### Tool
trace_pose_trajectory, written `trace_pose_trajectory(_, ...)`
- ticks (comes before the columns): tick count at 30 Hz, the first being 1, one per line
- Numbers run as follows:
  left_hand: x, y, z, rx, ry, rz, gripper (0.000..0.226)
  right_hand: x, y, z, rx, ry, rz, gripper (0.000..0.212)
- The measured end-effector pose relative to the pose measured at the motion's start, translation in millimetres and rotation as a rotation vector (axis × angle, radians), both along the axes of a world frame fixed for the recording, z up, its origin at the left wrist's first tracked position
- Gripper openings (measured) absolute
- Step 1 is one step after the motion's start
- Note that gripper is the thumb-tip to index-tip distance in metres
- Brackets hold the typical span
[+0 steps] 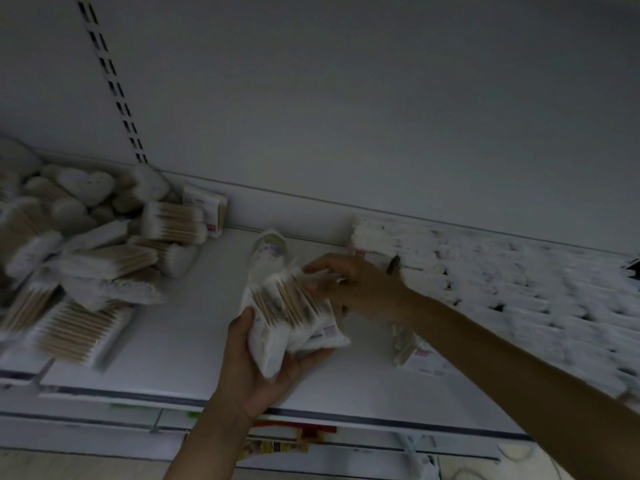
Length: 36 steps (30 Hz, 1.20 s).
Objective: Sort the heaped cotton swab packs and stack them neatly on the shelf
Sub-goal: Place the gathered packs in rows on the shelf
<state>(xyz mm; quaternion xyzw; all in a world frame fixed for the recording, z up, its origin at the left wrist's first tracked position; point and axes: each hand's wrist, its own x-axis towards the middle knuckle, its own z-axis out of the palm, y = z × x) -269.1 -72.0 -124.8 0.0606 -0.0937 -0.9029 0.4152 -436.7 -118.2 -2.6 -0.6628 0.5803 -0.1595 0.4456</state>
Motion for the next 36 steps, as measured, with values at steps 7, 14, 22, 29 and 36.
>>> trace_pose_trajectory(7,-1,-6,-3,0.041,0.082,-0.028,0.058,-28,-7,10,-0.117,-0.001,0.0,0.019)
trace_pose_trajectory(14,-10,-2,30,0.144,-0.085,0.201,0.077,-64,-23,24,-0.367,0.099,-0.109,0.031)
trace_pose_trajectory(22,-9,-3,23,0.152,-0.092,0.18,0.08,-70,-28,-2,-0.698,0.872,0.043,0.018)
trace_pose_trajectory(29,-9,0,25,0.163,-0.214,0.154,0.091,-52,-12,10,-0.957,0.887,0.07,0.02)
trace_pose_trajectory(36,-14,5,29,0.126,-0.23,0.107,0.081,-27,23,13,-0.284,0.161,0.004,0.034)
